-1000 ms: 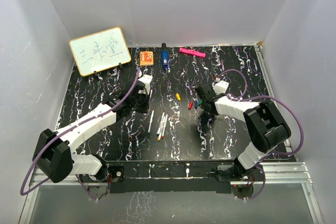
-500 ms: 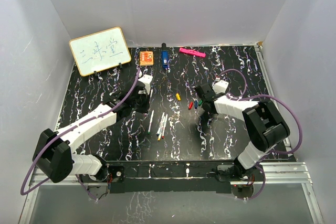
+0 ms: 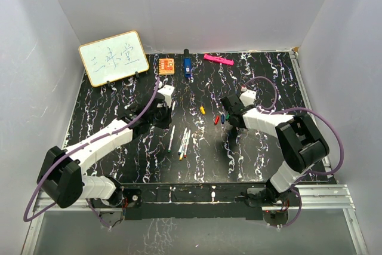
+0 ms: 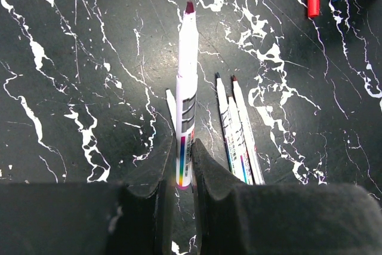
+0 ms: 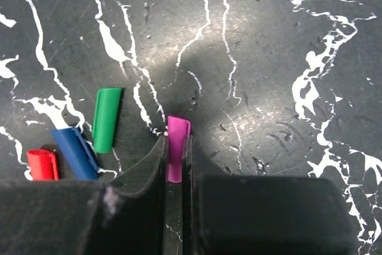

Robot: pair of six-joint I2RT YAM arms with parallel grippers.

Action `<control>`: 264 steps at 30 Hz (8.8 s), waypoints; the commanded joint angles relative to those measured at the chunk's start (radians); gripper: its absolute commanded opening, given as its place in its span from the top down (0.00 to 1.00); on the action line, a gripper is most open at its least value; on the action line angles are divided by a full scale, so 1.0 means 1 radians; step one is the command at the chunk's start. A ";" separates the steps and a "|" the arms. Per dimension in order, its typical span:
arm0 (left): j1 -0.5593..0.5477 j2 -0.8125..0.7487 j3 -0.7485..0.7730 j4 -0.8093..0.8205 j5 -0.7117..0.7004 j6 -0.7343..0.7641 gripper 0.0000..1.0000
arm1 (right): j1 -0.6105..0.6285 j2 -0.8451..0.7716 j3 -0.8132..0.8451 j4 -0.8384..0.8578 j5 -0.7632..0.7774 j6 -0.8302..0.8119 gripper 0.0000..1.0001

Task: Insert the pens into the pen caps

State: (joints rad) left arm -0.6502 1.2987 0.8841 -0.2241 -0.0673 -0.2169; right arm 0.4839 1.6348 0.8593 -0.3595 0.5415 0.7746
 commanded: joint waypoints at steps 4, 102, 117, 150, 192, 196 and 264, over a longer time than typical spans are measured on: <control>0.002 -0.047 -0.031 0.068 0.059 -0.004 1.00 | 0.008 -0.083 0.051 0.091 -0.049 -0.141 1.00; -0.102 0.014 -0.230 0.980 0.594 -0.320 1.00 | 0.027 -0.423 -0.416 1.582 -0.881 -0.165 1.00; -0.101 -0.010 -0.234 0.961 0.564 -0.309 1.00 | 0.028 -0.447 -0.428 1.552 -0.880 -0.173 1.00; -0.102 -0.008 -0.243 1.026 0.602 -0.313 1.00 | 0.039 -0.411 -0.450 1.567 -0.879 -0.174 1.00; -0.088 -0.047 -0.128 1.110 0.374 -0.289 1.00 | 0.062 -0.412 -0.467 1.266 -0.906 -0.272 1.00; -0.077 -0.040 -0.122 1.140 0.369 -0.296 1.00 | 0.083 -0.417 -0.464 1.217 -0.891 -0.303 1.00; 0.236 0.407 0.220 0.155 0.084 -0.165 1.00 | 0.163 -0.433 -0.240 1.346 -0.077 -0.494 0.12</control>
State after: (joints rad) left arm -0.4522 1.6138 1.0000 0.1089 0.0277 -0.4026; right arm 0.6495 1.2236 0.6464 0.8639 0.3698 0.3088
